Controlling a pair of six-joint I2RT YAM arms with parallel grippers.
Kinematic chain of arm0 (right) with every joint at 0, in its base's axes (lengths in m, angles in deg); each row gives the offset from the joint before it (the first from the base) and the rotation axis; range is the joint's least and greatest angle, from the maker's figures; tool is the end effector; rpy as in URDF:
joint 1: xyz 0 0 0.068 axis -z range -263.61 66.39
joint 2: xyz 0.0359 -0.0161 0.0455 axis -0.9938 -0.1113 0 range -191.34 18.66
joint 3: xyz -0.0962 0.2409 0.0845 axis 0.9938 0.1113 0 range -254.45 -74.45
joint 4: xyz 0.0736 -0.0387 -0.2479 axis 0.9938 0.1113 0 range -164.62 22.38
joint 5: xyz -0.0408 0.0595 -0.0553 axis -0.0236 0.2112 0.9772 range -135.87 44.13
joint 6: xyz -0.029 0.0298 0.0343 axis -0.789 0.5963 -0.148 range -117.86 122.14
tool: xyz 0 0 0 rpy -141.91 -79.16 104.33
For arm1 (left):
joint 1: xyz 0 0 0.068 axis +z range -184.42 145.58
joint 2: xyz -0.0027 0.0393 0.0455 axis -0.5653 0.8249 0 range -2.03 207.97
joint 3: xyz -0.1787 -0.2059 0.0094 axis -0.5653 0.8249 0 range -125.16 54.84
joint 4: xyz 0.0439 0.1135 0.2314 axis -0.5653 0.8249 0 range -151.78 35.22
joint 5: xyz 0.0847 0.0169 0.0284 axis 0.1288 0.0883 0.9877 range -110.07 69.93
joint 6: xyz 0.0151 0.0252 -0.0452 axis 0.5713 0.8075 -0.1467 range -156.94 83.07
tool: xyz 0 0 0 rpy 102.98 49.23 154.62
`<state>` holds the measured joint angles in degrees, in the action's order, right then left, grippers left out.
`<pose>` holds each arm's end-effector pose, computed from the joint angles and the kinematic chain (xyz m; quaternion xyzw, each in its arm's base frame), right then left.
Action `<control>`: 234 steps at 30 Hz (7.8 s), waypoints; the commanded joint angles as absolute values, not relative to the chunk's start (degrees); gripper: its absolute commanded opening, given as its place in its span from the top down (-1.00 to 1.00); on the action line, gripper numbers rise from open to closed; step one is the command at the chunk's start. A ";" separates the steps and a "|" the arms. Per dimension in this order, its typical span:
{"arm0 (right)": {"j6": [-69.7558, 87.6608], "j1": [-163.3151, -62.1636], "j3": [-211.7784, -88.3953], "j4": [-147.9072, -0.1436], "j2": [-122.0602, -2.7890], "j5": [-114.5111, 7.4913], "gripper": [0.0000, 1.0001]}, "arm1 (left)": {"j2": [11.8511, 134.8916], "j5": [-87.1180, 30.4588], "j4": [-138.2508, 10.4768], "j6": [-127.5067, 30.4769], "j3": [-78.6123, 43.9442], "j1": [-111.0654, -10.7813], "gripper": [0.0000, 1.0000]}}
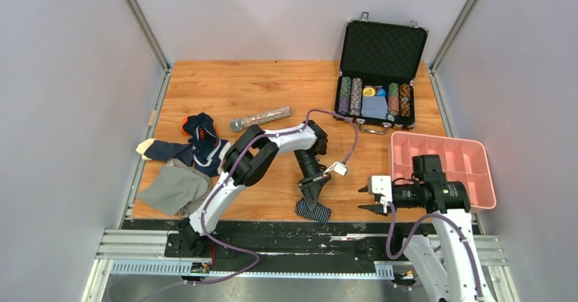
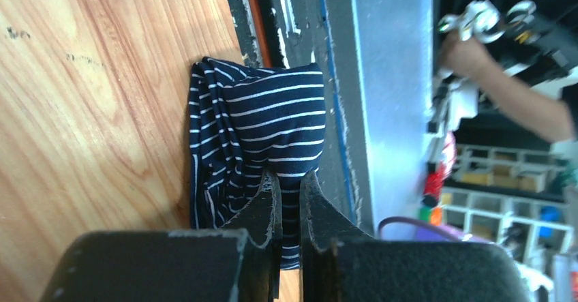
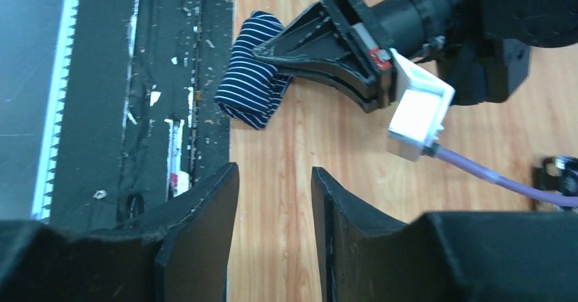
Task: Roll the underwear
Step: Roll the underwear to the center of the board, then pick up the underwear from the center of the board.
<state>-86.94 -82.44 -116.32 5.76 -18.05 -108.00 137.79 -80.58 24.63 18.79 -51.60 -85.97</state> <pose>0.0707 0.0300 0.2656 -0.6373 0.5655 0.2830 0.4404 0.2330 -0.3433 0.1195 -0.5953 -0.5993 0.4947 0.2042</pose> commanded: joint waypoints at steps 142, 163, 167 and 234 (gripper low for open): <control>-43.26 -113.25 -149.16 -18.46 -106.10 -90.05 0.77 | 103.41 -30.36 -67.65 17.29 15.96 -94.85 0.23; -34.54 -84.85 -175.59 -13.23 -81.28 -107.23 -1.00 | 118.55 -50.64 -28.13 23.30 -6.38 -89.21 0.80; -27.09 -79.44 -149.48 -44.48 -55.85 -96.97 -1.00 | 122.43 -54.71 -20.19 21.91 -14.60 -87.70 0.92; -54.32 -132.20 -94.04 -77.26 -44.98 -62.38 -0.52 | 151.46 -97.88 9.58 -7.29 -44.02 -73.18 1.00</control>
<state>-58.53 -131.21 -93.52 -70.39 -42.27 -68.79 144.02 -98.74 10.46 -7.94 -48.23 -73.97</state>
